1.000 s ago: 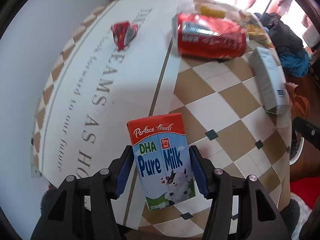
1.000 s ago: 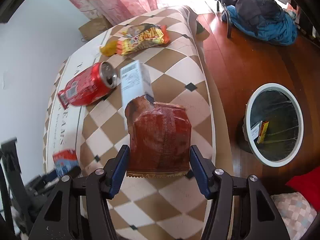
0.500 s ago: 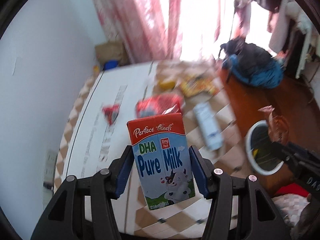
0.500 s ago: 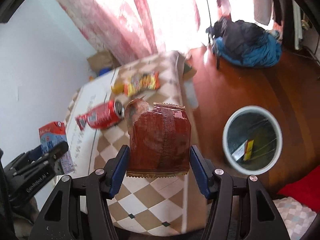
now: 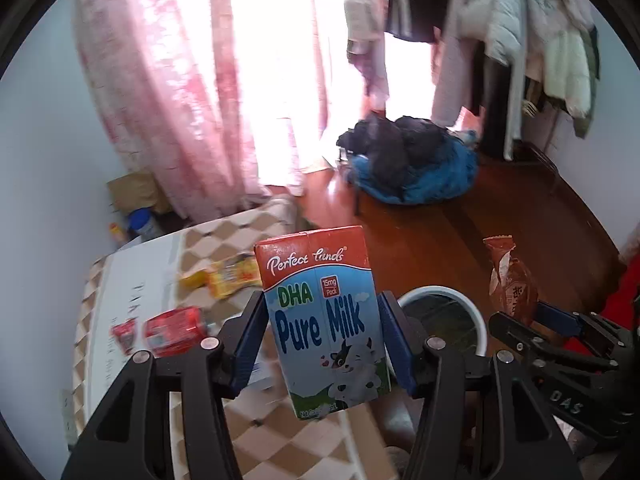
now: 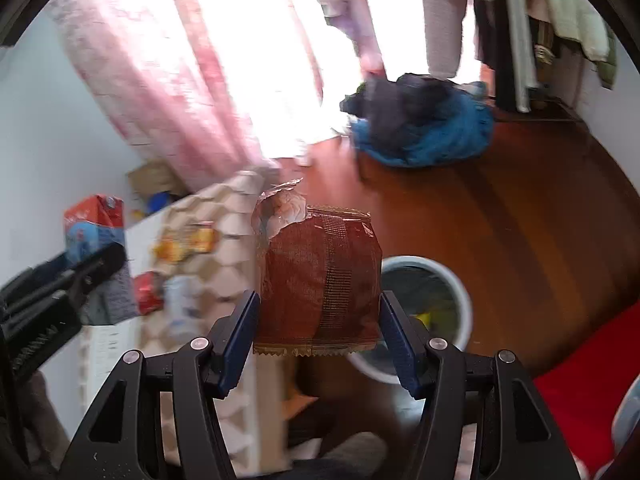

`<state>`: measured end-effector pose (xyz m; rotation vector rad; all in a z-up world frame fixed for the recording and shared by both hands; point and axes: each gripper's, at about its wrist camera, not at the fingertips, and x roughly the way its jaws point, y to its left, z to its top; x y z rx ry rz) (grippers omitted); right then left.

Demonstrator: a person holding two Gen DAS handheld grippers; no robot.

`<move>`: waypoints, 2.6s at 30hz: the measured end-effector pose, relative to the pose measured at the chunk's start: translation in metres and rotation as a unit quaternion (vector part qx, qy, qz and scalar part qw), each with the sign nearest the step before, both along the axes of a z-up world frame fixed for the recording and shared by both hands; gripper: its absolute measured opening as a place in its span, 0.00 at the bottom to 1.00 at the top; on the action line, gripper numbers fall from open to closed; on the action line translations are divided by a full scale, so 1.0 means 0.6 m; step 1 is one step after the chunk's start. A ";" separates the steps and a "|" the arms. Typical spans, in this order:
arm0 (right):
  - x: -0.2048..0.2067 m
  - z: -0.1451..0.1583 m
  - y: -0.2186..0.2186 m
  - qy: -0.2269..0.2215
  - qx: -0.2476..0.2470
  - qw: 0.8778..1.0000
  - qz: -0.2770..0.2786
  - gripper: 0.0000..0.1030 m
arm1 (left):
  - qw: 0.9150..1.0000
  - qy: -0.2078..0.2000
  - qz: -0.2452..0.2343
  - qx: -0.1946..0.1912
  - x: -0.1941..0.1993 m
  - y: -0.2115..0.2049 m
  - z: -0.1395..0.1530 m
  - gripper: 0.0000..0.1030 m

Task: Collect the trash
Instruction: 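Carry the bag and carton over the bin and open both tools, then move both open tools back over the table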

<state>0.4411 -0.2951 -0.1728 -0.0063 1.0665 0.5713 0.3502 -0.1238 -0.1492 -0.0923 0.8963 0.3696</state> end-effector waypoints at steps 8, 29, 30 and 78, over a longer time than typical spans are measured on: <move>0.092 -0.159 -0.069 0.048 -0.070 0.996 -0.042 0.60 | 0.996 0.068 -0.039 -0.045 0.133 -0.059 -0.136 0.51; 0.189 -0.445 -0.115 0.194 -0.093 0.974 -0.068 0.88 | 0.946 0.235 -0.048 -0.221 0.304 -0.067 -0.403 0.87; 0.185 -0.448 -0.120 0.196 -0.091 0.974 -0.069 0.90 | 0.947 0.235 -0.045 -0.215 0.302 -0.063 -0.399 0.89; -0.065 0.053 0.067 0.033 -0.016 0.999 -0.004 1.00 | 0.991 0.061 0.069 -0.096 -0.066 0.095 -0.028 0.92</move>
